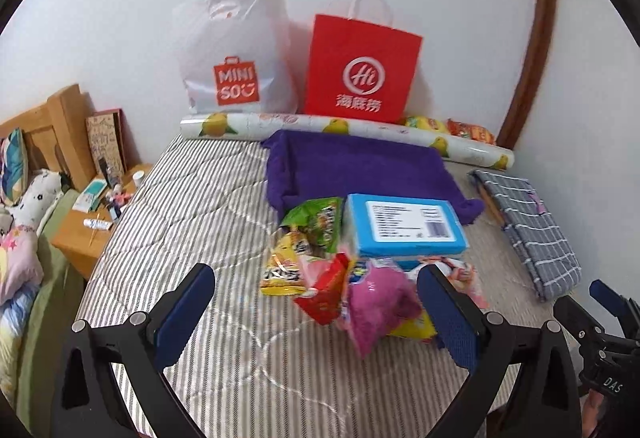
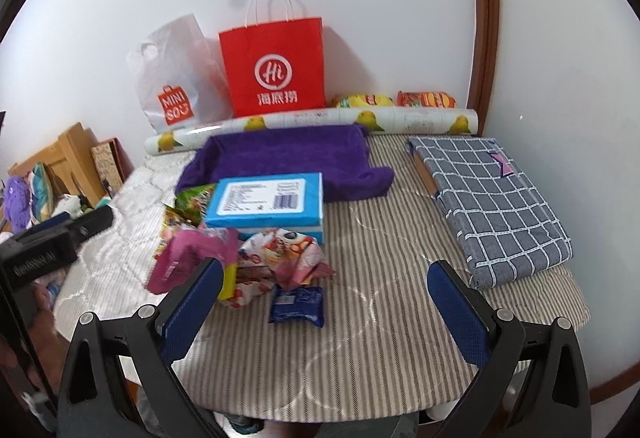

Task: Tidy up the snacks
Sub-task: 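Lower the right gripper onto the pink-and-white candy wrapper and grasp it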

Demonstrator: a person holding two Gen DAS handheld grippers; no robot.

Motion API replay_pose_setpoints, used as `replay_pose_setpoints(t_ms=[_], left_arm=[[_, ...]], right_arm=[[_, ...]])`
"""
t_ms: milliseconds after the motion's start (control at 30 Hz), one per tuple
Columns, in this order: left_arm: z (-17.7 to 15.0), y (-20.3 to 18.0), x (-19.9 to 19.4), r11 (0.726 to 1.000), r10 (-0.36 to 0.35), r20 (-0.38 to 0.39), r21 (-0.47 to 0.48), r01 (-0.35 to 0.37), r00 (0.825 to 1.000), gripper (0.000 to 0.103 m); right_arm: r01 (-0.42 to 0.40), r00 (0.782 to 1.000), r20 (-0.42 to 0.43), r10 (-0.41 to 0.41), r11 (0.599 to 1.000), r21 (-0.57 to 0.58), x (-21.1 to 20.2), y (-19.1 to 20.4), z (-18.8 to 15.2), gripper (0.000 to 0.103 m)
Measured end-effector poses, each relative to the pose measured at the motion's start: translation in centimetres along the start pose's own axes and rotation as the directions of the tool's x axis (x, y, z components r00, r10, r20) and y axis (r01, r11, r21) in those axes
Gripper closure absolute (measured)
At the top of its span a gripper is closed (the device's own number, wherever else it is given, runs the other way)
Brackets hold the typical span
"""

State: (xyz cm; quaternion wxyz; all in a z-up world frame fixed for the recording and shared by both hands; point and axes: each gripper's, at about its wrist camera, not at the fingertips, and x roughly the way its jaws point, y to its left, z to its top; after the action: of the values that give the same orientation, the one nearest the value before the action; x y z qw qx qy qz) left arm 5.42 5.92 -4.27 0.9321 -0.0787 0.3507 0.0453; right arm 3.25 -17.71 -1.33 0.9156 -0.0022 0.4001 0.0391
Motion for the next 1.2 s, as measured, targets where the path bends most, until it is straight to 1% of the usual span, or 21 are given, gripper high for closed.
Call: replay_pose_setpoints(t_ms=[167, 333, 500, 667, 767, 800, 900, 967, 1033, 1200], left_arm=[[0.1, 2.0, 2.4, 0.999, 0.019, -0.032, -0.039, -0.020, 0.999, 0.001], [0.2, 2.9, 4.6, 0.998, 0.043, -0.063, -0.032, -0.045, 0.997, 0.002], [0.3, 3.8, 5.9, 0.998, 0.021, -0.090, -0.049, -0.025, 0.996, 0.002], [0.6, 4.8, 6.7, 0.998, 0.001, -0.088, -0.059, -0.006, 0.996, 0.002], [0.8, 5.2, 7.4, 0.998, -0.004, -0.094, -0.067, -0.003, 0.996, 0.002], [0.8, 5.3, 7.5, 0.998, -0.005, -0.095, -0.068, -0.002, 0.995, 0.002], [0.9, 5.7, 8.2, 0.997, -0.002, -0.103, -0.073, -0.006, 0.995, 0.002], [1.0, 5.8, 8.6, 0.997, -0.008, -0.111, -0.077, 0.000, 0.994, 0.002], [0.9, 5.9, 8.9, 0.997, -0.014, -0.118, -0.081, 0.005, 0.993, 0.002], [0.4, 6.2, 9.1, 0.997, -0.019, -0.133, -0.081, 0.008, 0.991, 0.002]], right_arm=[[-0.035, 0.998, -0.044, 0.035, 0.999, -0.008, 3.5, -0.1, -0.5, 0.004], [-0.071, 0.995, -0.078, 0.068, 0.997, -0.040, 6.8, 0.9, -0.8, 0.004], [-0.093, 0.989, -0.121, 0.085, 0.994, -0.058, 10.2, 1.9, -0.8, 0.004], [-0.104, 0.980, -0.176, 0.095, 0.994, -0.042, 13.6, 2.1, -0.7, 0.004], [-0.105, 0.976, -0.197, 0.093, 0.993, -0.048, 15.0, 2.3, -0.7, 0.005], [-0.101, 0.976, -0.198, 0.089, 0.993, -0.053, 15.2, 2.3, -0.7, 0.006], [-0.118, 0.973, -0.205, 0.104, 0.991, -0.059, 15.8, 2.5, -0.7, 0.017], [-0.122, 0.971, -0.216, 0.107, 0.991, -0.061, 16.2, 2.5, -0.7, 0.030], [-0.126, 0.969, -0.224, 0.108, 0.990, -0.065, 16.5, 2.6, -0.8, 0.036], [-0.134, 0.973, -0.201, 0.117, 0.988, -0.072, 15.9, 2.4, -0.8, 0.038]])
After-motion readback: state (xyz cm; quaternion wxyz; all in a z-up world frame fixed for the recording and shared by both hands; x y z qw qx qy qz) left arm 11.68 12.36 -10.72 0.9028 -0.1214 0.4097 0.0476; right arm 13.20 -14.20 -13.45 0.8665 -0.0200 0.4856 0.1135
